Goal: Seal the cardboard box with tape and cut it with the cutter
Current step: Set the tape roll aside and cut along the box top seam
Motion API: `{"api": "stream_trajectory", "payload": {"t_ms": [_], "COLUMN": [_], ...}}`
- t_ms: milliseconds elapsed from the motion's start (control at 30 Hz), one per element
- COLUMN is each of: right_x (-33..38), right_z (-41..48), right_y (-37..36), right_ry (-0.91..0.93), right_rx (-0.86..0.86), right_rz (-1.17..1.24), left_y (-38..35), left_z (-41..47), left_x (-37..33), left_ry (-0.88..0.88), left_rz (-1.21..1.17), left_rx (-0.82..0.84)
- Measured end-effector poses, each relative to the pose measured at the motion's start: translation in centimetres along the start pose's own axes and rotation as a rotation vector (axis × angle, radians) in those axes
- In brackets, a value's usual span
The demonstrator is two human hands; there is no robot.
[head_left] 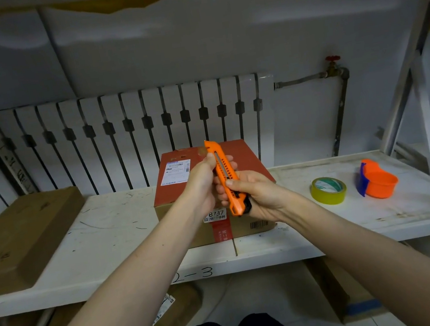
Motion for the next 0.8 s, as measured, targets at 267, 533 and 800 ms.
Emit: {"api": "stream_trajectory", "payload": {"t_ms": [267,533,800], "right_x": [0.0,2.9,5.0], "right_z": [-0.3,-3.0,-6.5], "right_y": [1.5,4.2,13.8], "right_ry": [-0.019,0.200,0.205], "right_rx": [-0.179,-0.580,-0.970], "right_rz": [0.011,-1.010,-0.941], "left_y": [0.0,0.0,0.5], "left_z": [1.2,2.7,4.6], "left_x": [0.0,-0.2,0.2], "left_ry": [-0.040,-0.019,-0.166], "left_rz": [-0.024,-0.124,0.724], "left_rx": [-0.016,-0.034,-0.091]}}
Point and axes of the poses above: each hand's wrist, its own z-axis towards the middle knuckle, its own y-axis out of the back of the hand, x = y × z, the point moved 9 cm from there along z, towards the middle knuckle, and after that the axes turned 5 degrees about -z, right-handed, at the moved point
